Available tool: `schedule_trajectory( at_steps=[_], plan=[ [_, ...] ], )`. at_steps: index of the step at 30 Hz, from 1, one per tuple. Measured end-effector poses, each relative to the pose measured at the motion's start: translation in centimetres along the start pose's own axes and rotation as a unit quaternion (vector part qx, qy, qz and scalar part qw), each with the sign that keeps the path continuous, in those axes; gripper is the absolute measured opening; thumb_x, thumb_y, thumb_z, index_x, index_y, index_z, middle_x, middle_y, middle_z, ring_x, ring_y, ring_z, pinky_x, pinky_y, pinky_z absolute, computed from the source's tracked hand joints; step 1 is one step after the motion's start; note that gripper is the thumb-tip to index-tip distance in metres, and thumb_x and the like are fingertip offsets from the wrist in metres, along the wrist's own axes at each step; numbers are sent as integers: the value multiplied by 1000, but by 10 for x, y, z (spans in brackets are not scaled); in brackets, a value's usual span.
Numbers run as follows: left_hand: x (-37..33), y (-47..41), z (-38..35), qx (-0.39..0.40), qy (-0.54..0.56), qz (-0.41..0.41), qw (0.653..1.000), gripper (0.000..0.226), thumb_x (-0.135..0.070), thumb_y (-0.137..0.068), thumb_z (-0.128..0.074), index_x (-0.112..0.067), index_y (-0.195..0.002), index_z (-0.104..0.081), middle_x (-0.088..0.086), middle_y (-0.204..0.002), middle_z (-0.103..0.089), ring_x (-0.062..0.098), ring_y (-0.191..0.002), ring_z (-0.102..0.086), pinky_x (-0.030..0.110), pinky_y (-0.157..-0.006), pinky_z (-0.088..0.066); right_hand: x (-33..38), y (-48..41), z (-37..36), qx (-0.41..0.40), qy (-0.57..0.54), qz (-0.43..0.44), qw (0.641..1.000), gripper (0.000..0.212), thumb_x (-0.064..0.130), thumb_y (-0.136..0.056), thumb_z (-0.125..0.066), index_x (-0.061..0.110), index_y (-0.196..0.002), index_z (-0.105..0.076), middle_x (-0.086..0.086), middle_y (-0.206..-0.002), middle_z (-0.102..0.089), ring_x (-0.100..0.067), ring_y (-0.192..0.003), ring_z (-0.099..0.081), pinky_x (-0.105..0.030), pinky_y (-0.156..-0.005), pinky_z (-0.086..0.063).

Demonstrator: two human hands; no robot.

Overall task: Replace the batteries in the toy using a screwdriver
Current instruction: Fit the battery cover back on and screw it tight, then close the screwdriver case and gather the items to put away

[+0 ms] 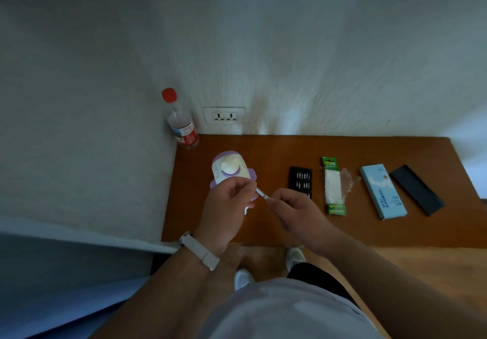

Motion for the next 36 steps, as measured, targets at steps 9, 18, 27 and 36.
schedule_trajectory(
  at_steps=[9,18,27,36],
  plan=[
    [12,6,-39,51,83,75,992,11,-22,-96,-62,-18,-96,-72,-7,-83,-75,3,-76,-69,30,-75,-49,-12,19,23,-7,1,8,1000,33,20,-98,-58,28,-66,-61,0,-57,-43,-14,-51,-36,-33,-54,-30],
    [9,-4,-88,48,59,100,992,11,-22,-97,-62,-19,-96,-72,-7,-77,-73,8,-79,-67,29,-74,-49,-27,23,66,5,28,-7,1000,22,19,-96,-61,12,-76,-59,3,-55,-49,-9,-48,-44,-27,-50,-39],
    [11,-32,-119,4,42,106,993,12,-17,-99,-59,-14,-95,-70,-6,-75,-70,9,-72,-63,25,-66,-46,-53,27,117,13,94,-51,994,23,24,-96,-61,7,-80,-58,2,-60,-48,-9,-53,-43,-24,-52,-37],
    [69,-80,-152,3,-82,166,983,9,-19,-97,-61,-16,-100,-69,1,-102,-72,13,-82,-65,25,-67,-45,-87,19,161,-34,78,-97,992,31,26,-97,-59,22,-67,-51,13,-51,-45,0,-48,-39,-25,-55,-36]
  ],
)
Point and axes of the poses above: each hand's wrist, its own y-axis away from the middle knuckle, its own z-axis out of the back of the hand, x = y × z, the point moved 9 cm from there along -y, towards the middle knuckle
